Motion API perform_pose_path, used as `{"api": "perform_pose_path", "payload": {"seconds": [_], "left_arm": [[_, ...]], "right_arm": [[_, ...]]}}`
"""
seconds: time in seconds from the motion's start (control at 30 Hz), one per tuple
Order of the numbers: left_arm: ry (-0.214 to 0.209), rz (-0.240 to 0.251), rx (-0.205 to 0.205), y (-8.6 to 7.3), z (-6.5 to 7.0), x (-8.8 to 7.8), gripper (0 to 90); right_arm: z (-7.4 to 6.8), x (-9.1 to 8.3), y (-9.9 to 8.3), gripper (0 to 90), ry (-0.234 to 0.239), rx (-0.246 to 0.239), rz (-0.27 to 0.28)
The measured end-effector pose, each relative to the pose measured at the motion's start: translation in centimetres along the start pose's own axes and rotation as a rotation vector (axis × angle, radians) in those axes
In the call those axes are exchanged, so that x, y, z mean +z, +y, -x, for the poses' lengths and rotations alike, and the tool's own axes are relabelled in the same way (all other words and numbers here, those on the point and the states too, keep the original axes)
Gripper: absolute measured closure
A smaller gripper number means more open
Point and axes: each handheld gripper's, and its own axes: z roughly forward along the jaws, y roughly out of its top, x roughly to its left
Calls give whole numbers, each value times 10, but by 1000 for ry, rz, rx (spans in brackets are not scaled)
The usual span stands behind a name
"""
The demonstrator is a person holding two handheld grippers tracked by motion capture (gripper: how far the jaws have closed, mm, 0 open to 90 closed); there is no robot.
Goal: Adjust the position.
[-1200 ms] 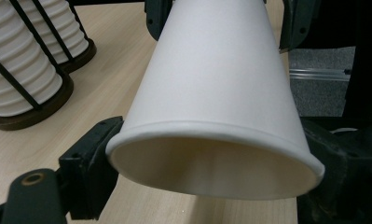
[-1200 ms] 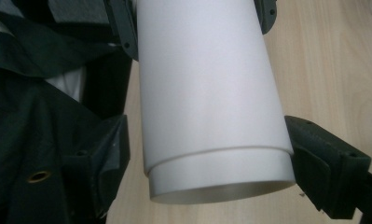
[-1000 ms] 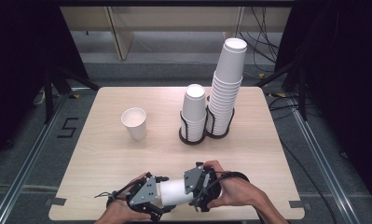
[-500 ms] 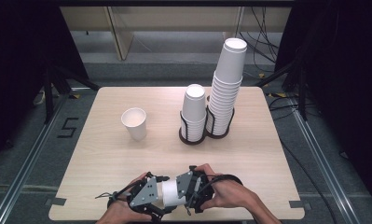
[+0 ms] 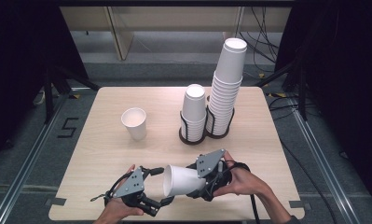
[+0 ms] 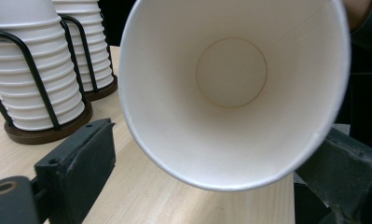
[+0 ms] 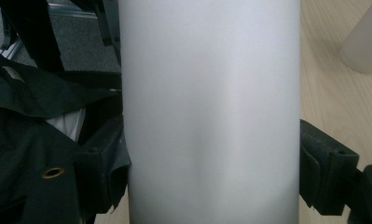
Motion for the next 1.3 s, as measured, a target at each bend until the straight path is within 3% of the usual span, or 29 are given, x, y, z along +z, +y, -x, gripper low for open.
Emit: {"api": "perform_pose_path", "payload": {"seconds": [0.13,0.23,0.3,0.5,0.53,0.8,0.97,1.1,1.23,1.3], "left_arm": [[-16,23,-11,1,3,2,77],[-19,25,-13,1,5,3,71],[-36,58,-35,1,6,5,68],[-47,68,-41,2,8,4,63],[-53,79,-23,1,7,3,71],[-71,60,0,5,6,0,134],[-69,49,10,5,8,0,135],[-48,10,25,7,9,-1,135],[-38,-16,31,7,9,-1,134],[-33,-22,26,7,9,-1,133]], "right_arm": [[0,6,0,229,-4,-21,-13],[-2,10,1,228,29,-8,-5],[-2,11,1,229,24,-14,-10],[-5,17,2,229,53,-9,-6],[-5,18,2,229,55,-11,-7],[-5,20,1,239,53,-8,-7],[-5,23,-1,188,76,44,-9],[-7,25,-2,183,39,41,-71],[-8,24,1,198,-20,-14,-122],[-12,25,3,206,-17,-21,-137]]}}
